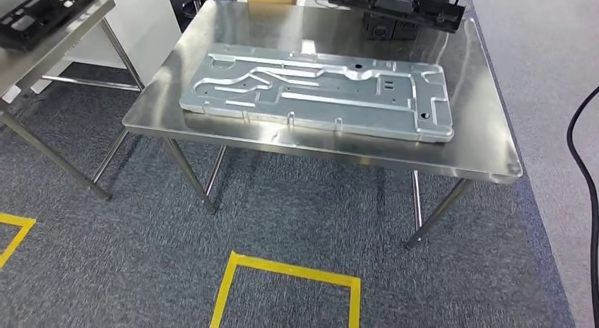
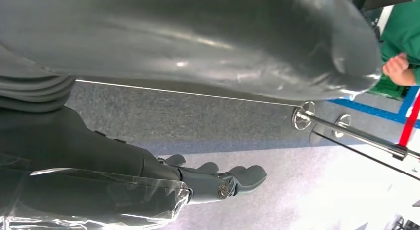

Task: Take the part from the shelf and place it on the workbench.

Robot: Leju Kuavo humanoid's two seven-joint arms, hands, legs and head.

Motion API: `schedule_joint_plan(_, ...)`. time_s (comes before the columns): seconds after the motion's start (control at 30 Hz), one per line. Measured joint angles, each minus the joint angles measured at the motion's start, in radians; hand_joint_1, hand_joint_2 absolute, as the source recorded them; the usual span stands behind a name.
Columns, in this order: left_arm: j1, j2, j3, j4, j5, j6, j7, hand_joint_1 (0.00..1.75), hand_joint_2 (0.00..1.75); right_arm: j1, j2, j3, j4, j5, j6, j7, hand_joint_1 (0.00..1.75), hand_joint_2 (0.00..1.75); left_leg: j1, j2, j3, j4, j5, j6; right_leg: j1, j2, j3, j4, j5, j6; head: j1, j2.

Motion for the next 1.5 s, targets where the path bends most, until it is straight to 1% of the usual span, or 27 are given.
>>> schedule_joint_plan(0.07, -0.001, 0.000, 0.000, 0.000, -0.001, 0.000, 0.000, 0.00, 0.00, 0.001, 0.000, 0.000, 0.000, 0.000, 0.000, 0.000, 0.00, 0.00, 0.003, 0.000, 0.028, 0.024, 0.028, -0.001, 0.000, 0.001, -0.030, 0.003, 0.022, 0.003, 0.000, 0.000)
schedule_joint_plan(0.13, -0.005, 0.000, 0.000, 0.000, -0.001, 0.001, 0.001, 0.00, 0.00, 0.001, -0.001, 0.000, -0.001, 0.001, 0.000, 0.000, 0.00, 0.00, 0.002, 0.000, 0.119, -0.081, 0.071, 0.008, 0.002, 0.002, -0.055, 0.007, 0.042, 0.008, 0.000, 0.000)
schedule_joint_plan(0.2, -0.009, 0.001, 0.000, 0.000, -0.001, 0.002, 0.002, 0.00, 0.00, 0.000, -0.004, 0.000, -0.002, 0.002, 0.002, -0.001, 0.00, 0.00, -0.003, -0.001, 0.219, -0.224, 0.057, 0.020, 0.003, 0.000, -0.067, 0.007, 0.060, 0.018, 0.000, 0.000)
schedule_joint_plan(0.27, -0.012, 0.001, 0.000, 0.000, -0.002, 0.005, 0.003, 0.00, 0.00, -0.001, -0.006, 0.000, -0.003, 0.003, 0.006, -0.002, 0.00, 0.00, -0.009, -0.001, 0.250, -0.289, 0.042, 0.029, 0.003, -0.003, -0.068, -0.002, 0.081, 0.031, 0.000, 0.000)
schedule_joint_plan(0.33, -0.012, 0.001, 0.000, 0.000, -0.002, 0.007, 0.004, 0.00, 0.00, 0.002, -0.006, 0.000, -0.003, 0.005, 0.009, -0.002, 0.00, 0.00, -0.008, 0.002, 0.236, -0.302, 0.068, 0.044, 0.000, -0.003, -0.074, -0.012, 0.090, 0.043, -0.002, 0.000)
schedule_joint_plan(0.37, -0.012, 0.001, 0.000, 0.000, -0.002, 0.008, 0.004, 0.00, 0.00, 0.003, -0.008, 0.000, -0.003, 0.006, 0.010, -0.002, 0.00, 0.00, -0.007, 0.004, 0.227, -0.309, 0.085, 0.053, -0.001, -0.002, -0.083, 0.001, 0.067, 0.047, 0.000, 0.000)
schedule_joint_plan(0.4, -0.012, 0.001, 0.000, 0.000, -0.002, 0.008, 0.005, 0.00, 0.00, 0.004, -0.009, 0.000, -0.003, 0.006, 0.010, -0.002, 0.00, 0.00, -0.004, 0.006, 0.215, -0.316, 0.102, 0.060, -0.002, -0.001, -0.097, 0.035, 0.024, 0.049, 0.003, 0.000)
schedule_joint_plan(0.47, -0.012, 0.000, 0.000, 0.000, -0.002, 0.009, 0.005, 0.00, 0.00, 0.005, -0.011, 0.000, -0.002, 0.007, 0.010, -0.002, 0.00, 0.00, -0.005, 0.009, 0.183, -0.317, 0.131, 0.066, -0.003, 0.002, -0.131, 0.166, -0.083, 0.055, 0.007, 0.000)
schedule_joint_plan(0.5, -0.012, 0.000, 0.000, 0.000, -0.002, 0.009, 0.005, 0.00, 0.00, 0.006, -0.011, 0.000, -0.002, 0.008, 0.010, -0.001, 0.00, 0.00, -0.006, 0.010, 0.165, -0.315, 0.143, 0.066, -0.003, 0.003, -0.142, 0.233, -0.111, 0.058, 0.007, 0.000)
schedule_joint_plan(0.53, -0.012, 0.000, 0.000, 0.000, -0.002, 0.009, 0.006, 0.00, 0.00, 0.007, -0.011, 0.000, -0.001, 0.009, 0.010, 0.001, 0.00, 0.00, -0.007, 0.011, 0.147, -0.311, 0.154, 0.066, -0.003, 0.004, -0.143, 0.278, -0.114, 0.060, 0.007, 0.000)
schedule_joint_plan(0.57, -0.012, -0.001, 0.000, 0.000, -0.002, 0.010, 0.006, 0.00, 0.00, 0.007, -0.011, 0.000, 0.000, 0.010, 0.009, 0.003, 0.00, 0.00, -0.007, 0.012, 0.129, -0.306, 0.165, 0.064, -0.004, 0.004, -0.127, 0.289, -0.094, 0.062, 0.007, 0.000)
schedule_joint_plan(0.63, -0.013, -0.001, 0.000, 0.000, -0.002, 0.010, 0.006, 0.00, 0.00, 0.005, -0.011, 0.000, 0.000, 0.011, 0.009, 0.006, 0.00, 0.00, -0.006, 0.012, 0.094, -0.291, 0.183, 0.059, -0.006, 0.004, -0.040, 0.206, -0.051, 0.063, 0.007, 0.000)
schedule_joint_plan(0.7, -0.013, -0.002, 0.000, 0.000, -0.002, 0.011, 0.005, 0.00, 0.00, 0.001, -0.010, 0.000, -0.002, 0.011, 0.010, 0.008, 0.00, 0.00, -0.009, 0.010, 0.069, -0.273, 0.196, 0.050, -0.003, 0.005, 0.065, 0.066, -0.069, 0.057, 0.007, 0.000)
schedule_joint_plan(0.73, -0.013, -0.002, 0.000, 0.000, -0.002, 0.011, 0.004, 0.00, 0.00, -0.001, -0.010, -0.001, -0.002, 0.011, 0.011, 0.008, 0.00, 0.00, -0.010, 0.009, 0.062, -0.268, 0.202, 0.044, -0.001, 0.006, 0.092, 0.022, -0.087, 0.051, 0.008, 0.000)
schedule_joint_plan(0.8, -0.010, -0.002, 0.000, 0.000, -0.002, 0.011, 0.003, 0.00, 0.00, 0.000, -0.009, -0.001, -0.003, 0.011, 0.013, 0.008, 0.00, 0.00, -0.012, 0.006, 0.054, -0.269, 0.221, 0.033, 0.002, 0.006, 0.091, 0.005, -0.089, 0.034, 0.009, 0.000)
schedule_joint_plan(0.87, -0.008, -0.002, 0.001, 0.000, -0.001, 0.011, 0.002, 0.00, 0.00, 0.000, -0.007, -0.002, -0.002, 0.011, 0.016, 0.008, 0.00, 0.00, -0.010, 0.005, 0.037, -0.253, 0.199, 0.020, -0.001, 0.003, 0.070, 0.005, -0.066, 0.016, 0.010, 0.000)
schedule_joint_plan(0.93, -0.005, -0.002, 0.002, 0.000, -0.001, 0.010, 0.001, 0.00, 0.00, 0.000, -0.004, -0.003, -0.001, 0.011, 0.017, 0.009, 0.00, 0.00, -0.005, 0.004, 0.008, -0.166, 0.104, 0.007, -0.003, 0.002, 0.040, 0.004, -0.039, 0.003, 0.008, 0.000)
schedule_joint_plan(1.0, -0.005, -0.002, 0.002, 0.000, 0.000, 0.010, 0.000, 0.00, 0.00, -0.001, -0.002, -0.003, -0.001, 0.011, 0.016, 0.008, 0.00, 0.00, -0.002, 0.004, -0.019, -0.028, 0.013, -0.001, -0.001, 0.003, 0.006, 0.005, -0.013, 0.000, 0.007, 0.000)
schedule_joint_plan(1.03, -0.005, -0.002, 0.002, 0.000, 0.000, 0.010, 0.000, 0.00, 0.00, -0.001, -0.002, -0.004, -0.001, 0.011, 0.015, 0.009, 0.00, 0.00, -0.001, 0.004, -0.020, 0.023, 0.004, -0.002, 0.001, 0.003, -0.011, 0.007, 0.000, 0.001, 0.007, 0.000)
schedule_joint_plan(1.1, -0.005, -0.002, 0.002, 0.000, 0.000, 0.010, -0.002, 0.00, 0.00, 0.000, -0.002, -0.004, -0.001, 0.011, 0.013, 0.009, 0.00, 0.00, -0.002, 0.004, 0.024, 0.030, 0.044, 0.003, 0.004, 0.004, -0.043, 0.009, 0.025, 0.003, 0.007, 0.000)
schedule_joint_plan(1.17, -0.006, -0.001, 0.002, 0.000, 0.001, 0.010, -0.004, 0.00, 0.00, -0.001, -0.001, -0.005, -0.002, 0.012, 0.012, 0.010, 0.00, 0.00, -0.006, 0.004, 0.138, -0.095, 0.070, 0.020, 0.009, 0.006, -0.068, 0.010, 0.048, 0.006, 0.007, 0.000)
schedule_joint_plan(1.23, -0.008, 0.001, 0.003, 0.000, 0.001, 0.010, -0.008, 0.00, 0.00, -0.003, -0.001, -0.005, -0.004, 0.014, 0.010, 0.013, 0.00, 0.00, -0.013, 0.005, 0.243, -0.244, 0.041, 0.036, 0.010, 0.004, -0.078, 0.008, 0.069, 0.015, 0.008, 0.000)
schedule_joint_plan(1.27, -0.009, 0.002, 0.003, 0.000, 0.001, 0.010, -0.010, 0.00, 0.00, -0.004, -0.001, -0.006, -0.005, 0.014, 0.010, 0.015, 0.00, 0.00, -0.016, 0.005, 0.268, -0.287, 0.029, 0.040, 0.009, 0.002, -0.079, 0.003, 0.081, 0.021, 0.006, 0.000)
schedule_joint_plan(1.33, -0.007, 0.002, 0.004, 0.000, 0.001, 0.010, -0.012, 0.00, 0.00, -0.005, -0.001, -0.009, -0.004, 0.014, 0.011, 0.020, 0.00, 0.00, -0.017, 0.006, 0.261, -0.311, 0.050, 0.048, 0.006, -0.002, -0.081, -0.013, 0.102, 0.033, 0.004, 0.000)
schedule_joint_plan(1.37, -0.007, 0.001, 0.004, 0.000, 0.001, 0.010, -0.012, 0.00, 0.00, -0.004, -0.001, -0.011, -0.004, 0.014, 0.011, 0.022, 0.00, 0.00, -0.015, 0.007, 0.254, -0.320, 0.066, 0.055, 0.005, -0.001, -0.087, -0.010, 0.090, 0.038, 0.003, 0.000)
schedule_joint_plan(1.4, -0.006, 0.001, 0.004, 0.000, 0.002, 0.010, -0.013, 0.00, 0.00, -0.004, -0.001, -0.013, -0.003, 0.014, 0.012, 0.023, 0.00, 0.00, -0.013, 0.009, 0.242, -0.326, 0.084, 0.061, 0.005, 0.000, -0.098, 0.010, 0.057, 0.041, 0.005, 0.000)
schedule_joint_plan(1.5, -0.003, 0.001, 0.006, 0.000, 0.003, 0.009, -0.014, 0.00, 0.00, 0.001, -0.003, -0.020, -0.002, 0.012, 0.012, 0.023, 0.00, 0.00, -0.013, 0.013, 0.193, -0.328, 0.129, 0.070, 0.003, 0.004, -0.142, 0.187, -0.090, 0.050, 0.010, 0.000)
